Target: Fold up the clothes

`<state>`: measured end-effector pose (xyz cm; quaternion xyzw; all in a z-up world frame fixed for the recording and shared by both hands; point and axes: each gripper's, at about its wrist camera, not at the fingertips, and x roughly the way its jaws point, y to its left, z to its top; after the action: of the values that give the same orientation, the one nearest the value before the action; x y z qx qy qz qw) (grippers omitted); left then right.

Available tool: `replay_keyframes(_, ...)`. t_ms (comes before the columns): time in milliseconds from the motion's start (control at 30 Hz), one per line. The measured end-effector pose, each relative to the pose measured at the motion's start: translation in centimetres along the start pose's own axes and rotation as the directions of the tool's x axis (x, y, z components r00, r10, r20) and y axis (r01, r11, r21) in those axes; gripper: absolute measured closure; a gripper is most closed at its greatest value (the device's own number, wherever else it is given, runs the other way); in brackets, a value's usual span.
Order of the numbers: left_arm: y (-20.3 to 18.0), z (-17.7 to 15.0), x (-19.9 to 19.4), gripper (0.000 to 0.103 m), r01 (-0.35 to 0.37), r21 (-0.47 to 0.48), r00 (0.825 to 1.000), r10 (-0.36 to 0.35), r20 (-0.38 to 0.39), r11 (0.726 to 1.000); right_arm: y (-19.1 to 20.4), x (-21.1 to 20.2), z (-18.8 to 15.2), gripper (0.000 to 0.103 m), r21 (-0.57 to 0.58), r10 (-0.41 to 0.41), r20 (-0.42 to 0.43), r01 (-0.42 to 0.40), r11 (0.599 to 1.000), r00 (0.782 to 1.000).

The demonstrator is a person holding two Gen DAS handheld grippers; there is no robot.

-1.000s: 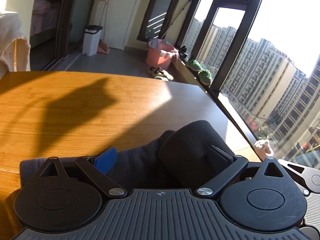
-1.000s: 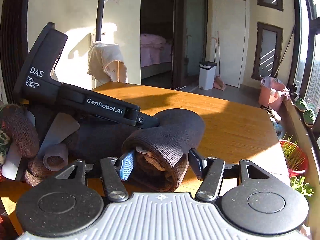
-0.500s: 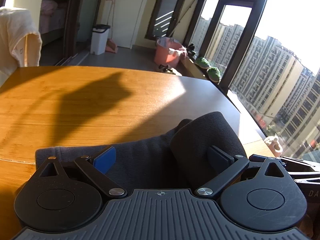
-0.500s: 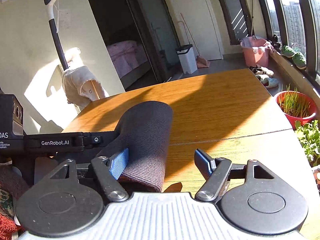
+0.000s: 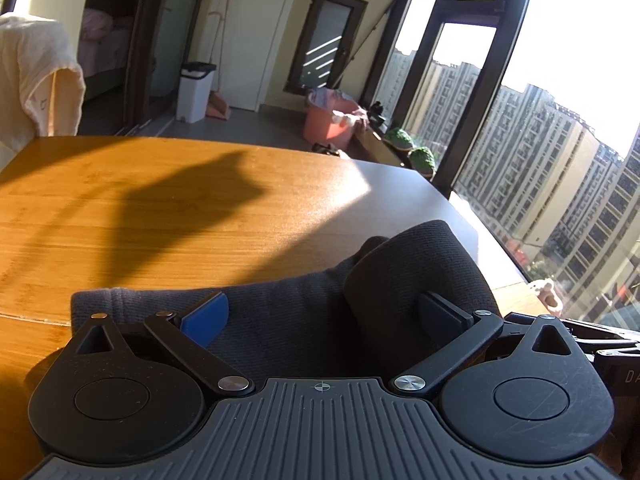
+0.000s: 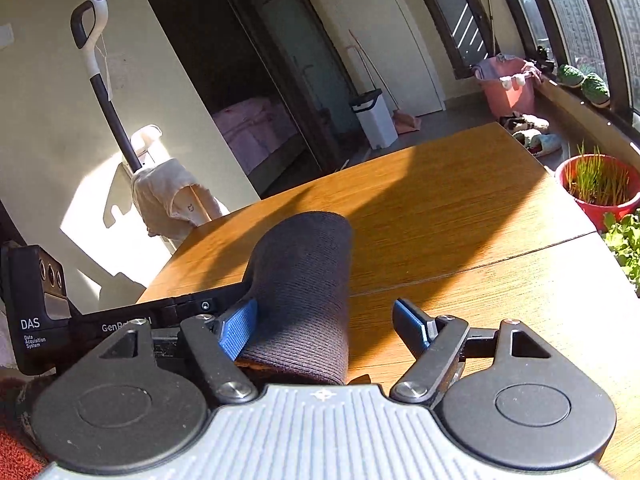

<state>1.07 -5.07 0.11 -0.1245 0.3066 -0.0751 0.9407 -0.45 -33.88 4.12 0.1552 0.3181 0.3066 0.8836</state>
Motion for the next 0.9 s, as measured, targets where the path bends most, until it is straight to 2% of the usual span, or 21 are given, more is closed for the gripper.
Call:
replay_keyframes(100, 0.3, 0.0, -0.2, 0.000, 0.018, -0.011, 1.000, -0.018, -0.002, 1.000, 1.4, 1.0, 0.3, 0.033, -0.032, 0.007, -0.008, -0.007, 0.999, 1.000)
replay_keyframes(200, 0.9, 0.1, -0.6, 0.000, 0.040, -0.039, 0.999, -0.040, -0.002, 0.998, 3.6, 2.0, 0.3, 0.035, -0.166, -0.041, -0.020, 0.037, 0.986, 0.999)
replay_keyframes(267, 1.5, 0.4, -1.5, 0.002, 0.057, -0.080, 0.998, -0.057, 0.006, 0.995, 5.5, 2.6, -0.4, 0.035, -0.311, -0.092, -0.020, 0.081, 0.947, 0.996)
replay_keyframes(400, 2.9, 1.4, -3.6, 0.002, 0.110, -0.148, 0.993, -0.104, 0.048, 0.983, 7.8, 2.9, -1.5, 0.035, -0.439, -0.137, 0.010, 0.128, 0.889, 0.990)
replay_keyframes(467, 2.6, 1.7, -3.5, 0.002, 0.118, -0.140, 0.993, -0.114, 0.040, 0.983, 8.3, 2.8, -1.8, 0.034, -0.465, -0.146, 0.025, 0.141, 0.874, 0.989)
replay_keyframes(533, 1.8, 1.8, -2.4, 0.002, 0.105, -0.118, 0.994, -0.105, 0.008, 0.987, 8.1, 2.5, -1.8, 0.032, -0.442, -0.138, 0.027, 0.135, 0.887, 0.990)
replay_keyframes(567, 1.4, 1.8, -1.8, 0.002, 0.097, -0.106, 0.995, -0.098, -0.010, 0.990, 7.5, 2.2, -1.5, 0.031, -0.400, -0.130, 0.020, 0.127, 0.908, 0.991)
replay_keyframes(700, 0.9, 1.3, 0.3, 0.000, 0.076, -0.108, 0.995, -0.082, -0.051, 0.991, 4.3, 1.5, -1.2, 0.026, -0.155, -0.057, -0.038, 0.051, 0.987, 0.998)
replay_keyframes(733, 0.9, 1.3, 0.3, 0.000, 0.076, -0.111, 0.995, -0.082, -0.051, 0.991, 4.3, 1.5, -1.3, 0.027, -0.148, -0.057, -0.038, 0.051, 0.988, 0.998)
replay_keyframes(833, 1.0, 1.3, 0.4, 0.000, 0.074, -0.117, 0.996, -0.080, -0.049, 0.990, 4.2, 1.6, -1.5, 0.039, -0.128, -0.057, -0.039, 0.052, 0.990, 0.998)
replay_keyframes(900, 1.1, 1.5, 0.1, 0.001, 0.073, -0.133, 0.996, -0.079, -0.047, 0.989, 6.0, 1.4, -1.5, 0.041, -0.252, -0.106, -0.016, 0.098, 0.963, 0.994)
